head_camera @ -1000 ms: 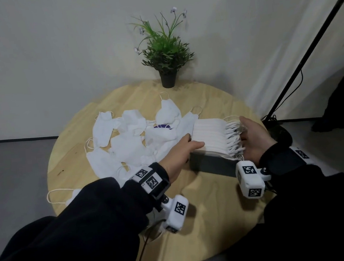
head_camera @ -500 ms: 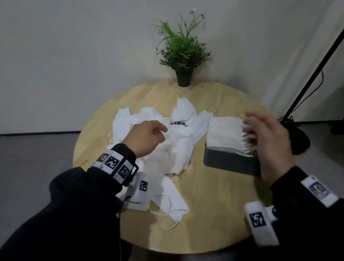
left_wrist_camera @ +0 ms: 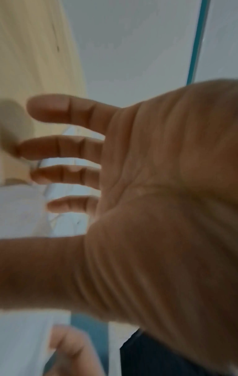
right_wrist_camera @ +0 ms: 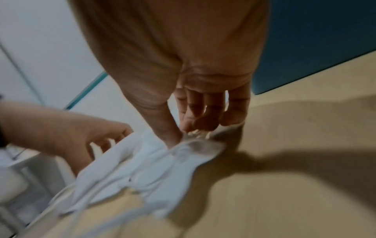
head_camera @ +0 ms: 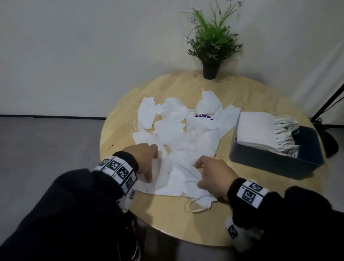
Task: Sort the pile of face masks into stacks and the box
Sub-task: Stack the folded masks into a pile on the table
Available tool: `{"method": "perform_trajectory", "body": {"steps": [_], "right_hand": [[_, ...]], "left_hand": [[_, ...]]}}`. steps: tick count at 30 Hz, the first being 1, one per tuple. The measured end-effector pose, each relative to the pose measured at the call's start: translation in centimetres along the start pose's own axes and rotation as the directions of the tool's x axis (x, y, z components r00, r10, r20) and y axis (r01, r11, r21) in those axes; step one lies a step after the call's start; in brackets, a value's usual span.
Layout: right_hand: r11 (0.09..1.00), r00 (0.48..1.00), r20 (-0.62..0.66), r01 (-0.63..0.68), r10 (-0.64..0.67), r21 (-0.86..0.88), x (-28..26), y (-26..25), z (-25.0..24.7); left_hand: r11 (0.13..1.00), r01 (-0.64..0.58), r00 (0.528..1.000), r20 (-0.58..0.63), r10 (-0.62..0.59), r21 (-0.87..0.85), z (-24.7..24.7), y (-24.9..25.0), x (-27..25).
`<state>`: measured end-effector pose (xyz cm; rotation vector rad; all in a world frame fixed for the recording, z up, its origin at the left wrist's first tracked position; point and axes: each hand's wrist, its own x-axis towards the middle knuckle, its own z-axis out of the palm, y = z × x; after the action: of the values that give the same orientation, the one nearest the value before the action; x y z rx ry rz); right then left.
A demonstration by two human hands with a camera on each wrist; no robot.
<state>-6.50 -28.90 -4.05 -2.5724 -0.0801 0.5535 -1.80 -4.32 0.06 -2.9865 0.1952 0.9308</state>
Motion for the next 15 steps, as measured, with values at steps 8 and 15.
{"method": "perform_trajectory", "body": {"steps": [8, 15], "right_hand": [[0.98, 0.993, -0.074, -0.076, 0.091, 0.186, 1.0, 0.8, -1.8], [1.0, 0.998, -0.061, -0.028, 0.028, -0.008, 0.4, 0.3, -0.9]], "left_hand": [[0.981, -0.072, 0.993, -0.108, 0.053, -0.181, -0.8, -0.3, 0.5], [0.509, -0.361, 0.894, -0.446, -0.05, -0.781, -4.8, -0.4, -1.1]]}}
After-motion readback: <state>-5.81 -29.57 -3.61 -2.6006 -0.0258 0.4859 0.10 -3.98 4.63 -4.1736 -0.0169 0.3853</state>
